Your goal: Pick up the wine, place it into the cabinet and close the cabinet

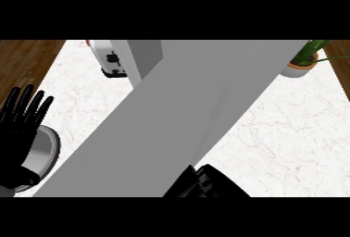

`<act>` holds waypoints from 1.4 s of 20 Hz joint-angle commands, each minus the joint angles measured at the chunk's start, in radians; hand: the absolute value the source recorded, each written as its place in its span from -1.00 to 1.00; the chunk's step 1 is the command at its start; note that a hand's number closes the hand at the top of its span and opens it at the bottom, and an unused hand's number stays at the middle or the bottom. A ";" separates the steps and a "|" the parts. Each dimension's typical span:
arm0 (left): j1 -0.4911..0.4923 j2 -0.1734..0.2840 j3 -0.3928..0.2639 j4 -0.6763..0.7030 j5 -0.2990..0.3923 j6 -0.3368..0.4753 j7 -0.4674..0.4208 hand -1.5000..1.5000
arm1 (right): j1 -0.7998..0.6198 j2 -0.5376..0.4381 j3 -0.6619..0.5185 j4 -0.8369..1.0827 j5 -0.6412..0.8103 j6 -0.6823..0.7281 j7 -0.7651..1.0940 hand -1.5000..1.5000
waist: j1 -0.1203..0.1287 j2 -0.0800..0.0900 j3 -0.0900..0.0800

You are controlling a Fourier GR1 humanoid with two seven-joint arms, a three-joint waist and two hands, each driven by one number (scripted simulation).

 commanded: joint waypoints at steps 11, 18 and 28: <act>0.015 0.041 0.115 0.082 0.012 -0.057 0.011 -1.00 | -0.539 0.186 -0.198 0.604 -0.242 -0.128 -0.046 1.00 | -0.042 -0.001 0.003; 0.018 0.017 0.141 0.118 -0.037 -0.095 -0.018 -1.00 | -0.401 0.169 -0.275 0.713 -0.259 -0.005 -0.169 1.00 | -0.063 -0.001 0.004; -0.004 -0.007 0.157 0.073 -0.026 -0.069 0.055 -1.00 | -0.475 0.136 -0.408 0.990 -0.230 0.148 -0.323 1.00 | -0.054 0.002 0.004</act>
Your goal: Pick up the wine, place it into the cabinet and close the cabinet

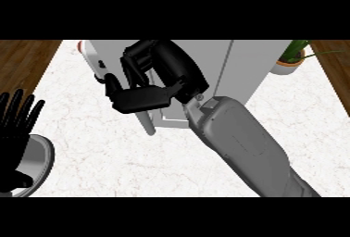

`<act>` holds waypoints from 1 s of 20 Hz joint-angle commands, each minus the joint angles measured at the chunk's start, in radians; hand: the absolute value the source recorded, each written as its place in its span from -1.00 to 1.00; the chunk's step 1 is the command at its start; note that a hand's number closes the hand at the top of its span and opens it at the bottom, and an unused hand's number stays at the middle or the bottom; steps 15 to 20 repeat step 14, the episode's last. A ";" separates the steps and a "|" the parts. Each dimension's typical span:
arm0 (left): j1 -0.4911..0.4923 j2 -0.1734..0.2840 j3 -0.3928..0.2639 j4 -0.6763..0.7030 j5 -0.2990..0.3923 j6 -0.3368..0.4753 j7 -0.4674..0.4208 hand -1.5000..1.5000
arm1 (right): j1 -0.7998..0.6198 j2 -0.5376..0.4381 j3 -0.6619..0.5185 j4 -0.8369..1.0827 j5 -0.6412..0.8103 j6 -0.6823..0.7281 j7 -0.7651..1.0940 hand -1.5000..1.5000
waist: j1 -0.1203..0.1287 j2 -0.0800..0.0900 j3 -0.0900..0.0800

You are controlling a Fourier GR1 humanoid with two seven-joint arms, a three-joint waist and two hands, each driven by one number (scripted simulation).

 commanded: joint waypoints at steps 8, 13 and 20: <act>-0.025 0.027 0.030 0.023 -0.013 -0.006 0.024 -1.00 | -0.016 -0.078 -0.112 0.236 0.047 0.078 -0.154 1.00 | 0.010 0.031 -0.002; -0.049 0.018 0.014 0.016 -0.001 0.006 0.058 -1.00 | -0.009 -0.098 -0.112 0.228 0.035 0.115 -0.139 1.00 | -0.001 0.028 -0.002; -0.045 0.023 0.027 0.043 -0.016 -0.029 0.021 -1.00 | -0.004 -0.084 -0.110 0.238 0.046 0.106 -0.171 1.00 | 0.000 0.031 -0.003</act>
